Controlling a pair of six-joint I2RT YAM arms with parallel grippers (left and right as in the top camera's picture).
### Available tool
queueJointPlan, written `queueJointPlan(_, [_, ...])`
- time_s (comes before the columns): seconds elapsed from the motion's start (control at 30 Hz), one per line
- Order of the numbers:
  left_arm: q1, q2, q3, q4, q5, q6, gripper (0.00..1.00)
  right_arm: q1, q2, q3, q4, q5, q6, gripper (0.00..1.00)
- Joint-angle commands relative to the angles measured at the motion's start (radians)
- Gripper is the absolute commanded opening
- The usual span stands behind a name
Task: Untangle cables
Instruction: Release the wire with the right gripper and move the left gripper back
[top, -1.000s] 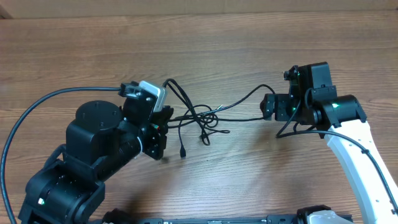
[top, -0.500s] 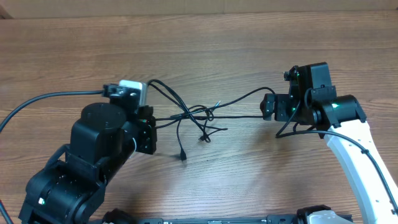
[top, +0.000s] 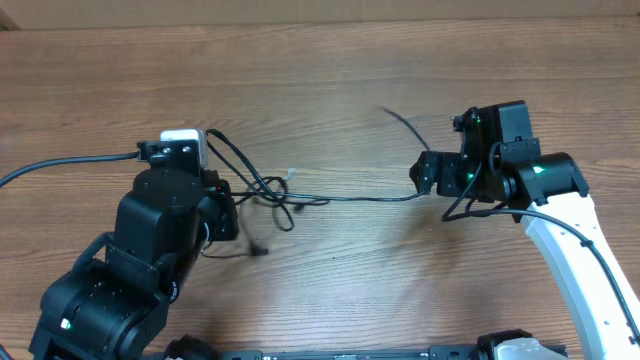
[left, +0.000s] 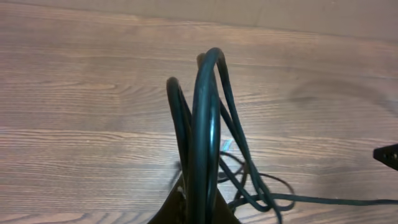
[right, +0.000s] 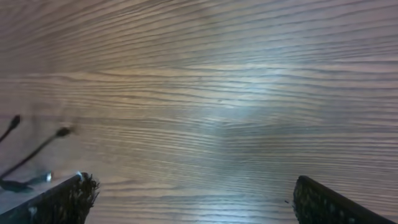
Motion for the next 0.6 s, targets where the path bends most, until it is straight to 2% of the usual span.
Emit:
queueJointPlan(0.0, [0.012, -0.015, 0.011, 0.011, -0.039, -0.021, 0.04, -0.007, 0.003, 0.005, -0.005, -0.045, 0.006, 1.00])
queueJointPlan(0.2, [0.012, -0.015, 0.011, 0.020, 0.010, 0.042, 0.04, -0.007, 0.003, 0.005, -0.018, -0.095, -0.048, 1.00])
queueJointPlan(0.33, [0.012, -0.014, 0.011, 0.032, 0.029, 0.054, 0.04, -0.007, 0.003, 0.005, -0.043, -0.293, -0.203, 1.00])
queueJointPlan(0.43, [0.012, -0.013, 0.011, 0.047, 0.048, 0.069, 0.04, -0.007, 0.003, 0.006, -0.049, -0.322, -0.214, 1.00])
queueJointPlan(0.57, [0.012, -0.013, 0.011, 0.083, 0.140, 0.156, 0.04, -0.007, 0.003, 0.010, -0.053, -0.322, -0.214, 1.00])
